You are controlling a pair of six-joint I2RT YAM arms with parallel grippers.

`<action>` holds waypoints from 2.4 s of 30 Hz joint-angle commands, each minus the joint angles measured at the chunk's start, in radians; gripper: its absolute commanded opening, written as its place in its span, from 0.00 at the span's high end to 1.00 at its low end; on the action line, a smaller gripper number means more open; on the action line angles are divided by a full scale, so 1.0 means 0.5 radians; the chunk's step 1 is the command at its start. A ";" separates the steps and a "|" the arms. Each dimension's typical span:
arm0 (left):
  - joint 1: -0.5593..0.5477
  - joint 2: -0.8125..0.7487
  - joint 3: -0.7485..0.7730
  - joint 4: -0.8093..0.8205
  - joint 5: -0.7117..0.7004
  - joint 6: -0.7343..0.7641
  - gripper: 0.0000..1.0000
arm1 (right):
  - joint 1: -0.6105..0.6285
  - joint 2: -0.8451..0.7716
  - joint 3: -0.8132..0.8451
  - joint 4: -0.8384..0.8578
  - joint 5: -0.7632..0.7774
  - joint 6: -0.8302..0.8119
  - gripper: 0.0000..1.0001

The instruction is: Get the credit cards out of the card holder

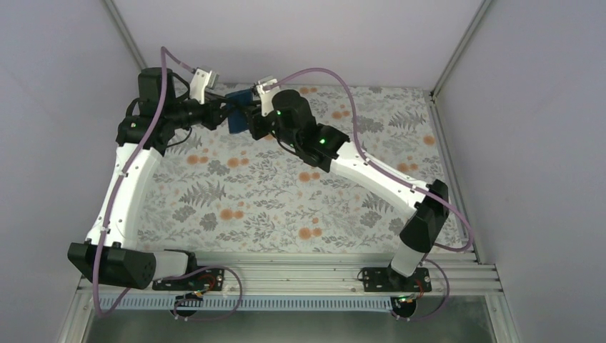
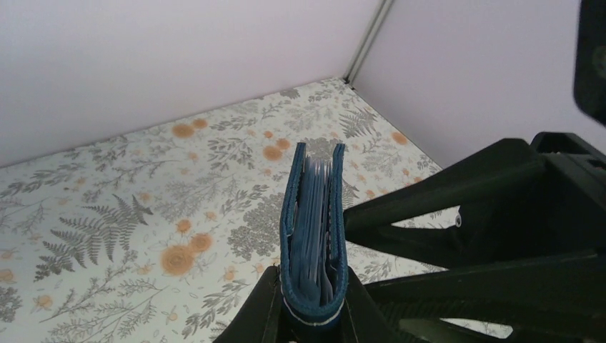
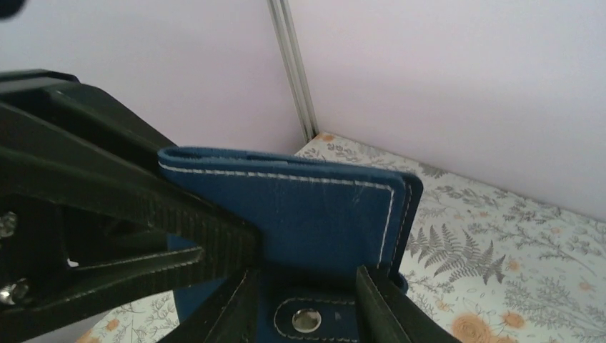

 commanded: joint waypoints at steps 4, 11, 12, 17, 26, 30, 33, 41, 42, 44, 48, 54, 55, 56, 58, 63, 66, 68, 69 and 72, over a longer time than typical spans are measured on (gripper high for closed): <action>-0.012 -0.037 0.004 0.061 0.043 -0.038 0.98 | 0.021 0.075 0.096 -0.096 0.023 0.017 0.65; -0.012 -0.054 -0.010 0.060 0.030 -0.016 0.98 | 0.023 0.129 0.133 -0.115 0.073 -0.010 0.61; -0.012 -0.055 -0.010 0.060 0.039 -0.019 0.98 | 0.022 0.141 0.147 -0.132 0.098 -0.013 0.62; -0.012 -0.058 -0.005 0.058 0.048 -0.014 0.98 | 0.023 0.180 0.173 -0.196 0.232 0.001 0.73; -0.012 -0.042 -0.001 0.058 0.024 -0.012 0.98 | 0.038 0.197 0.167 -0.222 0.253 0.011 0.69; -0.011 -0.042 0.000 0.054 0.020 -0.010 0.98 | 0.101 0.208 0.185 -0.244 0.337 -0.018 0.69; -0.012 -0.039 0.001 0.056 0.020 -0.010 0.98 | 0.114 0.205 0.188 -0.245 0.320 -0.023 0.68; -0.012 -0.046 -0.007 0.057 0.029 -0.007 0.98 | 0.119 0.198 0.179 -0.254 0.406 -0.021 0.68; -0.014 -0.047 -0.010 0.056 0.037 -0.007 0.98 | 0.119 0.194 0.179 -0.249 0.426 -0.027 0.71; -0.012 -0.052 -0.018 0.057 0.055 -0.004 0.98 | 0.118 0.193 0.186 -0.243 0.467 -0.043 0.80; -0.012 -0.060 -0.045 0.066 0.121 0.008 0.98 | 0.110 0.185 0.189 -0.248 0.579 -0.072 0.96; -0.012 -0.084 -0.031 0.035 0.192 0.082 0.98 | -0.081 -0.071 -0.099 -0.196 0.583 -0.039 0.96; -0.011 -0.085 -0.034 0.029 0.199 0.097 0.98 | -0.129 -0.149 -0.175 -0.176 0.550 -0.035 0.96; -0.012 -0.087 -0.039 0.025 0.210 0.113 0.98 | -0.175 -0.215 -0.242 -0.162 0.501 -0.036 0.96; -0.012 -0.090 -0.052 0.017 0.246 0.143 0.98 | -0.277 -0.307 -0.351 -0.139 0.368 -0.042 0.96; -0.012 -0.100 -0.085 0.009 0.339 0.214 0.98 | -0.423 -0.460 -0.522 -0.096 0.071 -0.126 0.96; -0.012 -0.107 -0.108 0.010 0.372 0.238 0.98 | -0.453 -0.497 -0.552 -0.084 -0.281 -0.303 0.96; -0.012 -0.115 -0.124 0.004 0.420 0.267 0.97 | -0.466 -0.520 -0.560 -0.097 -0.475 -0.390 0.84; -0.012 -0.117 -0.130 0.000 0.450 0.281 0.98 | -0.470 -0.535 -0.574 -0.091 -0.575 -0.426 0.76; -0.014 -0.128 -0.135 -0.011 0.503 0.312 0.98 | -0.478 -0.567 -0.569 -0.078 -0.932 -0.483 0.61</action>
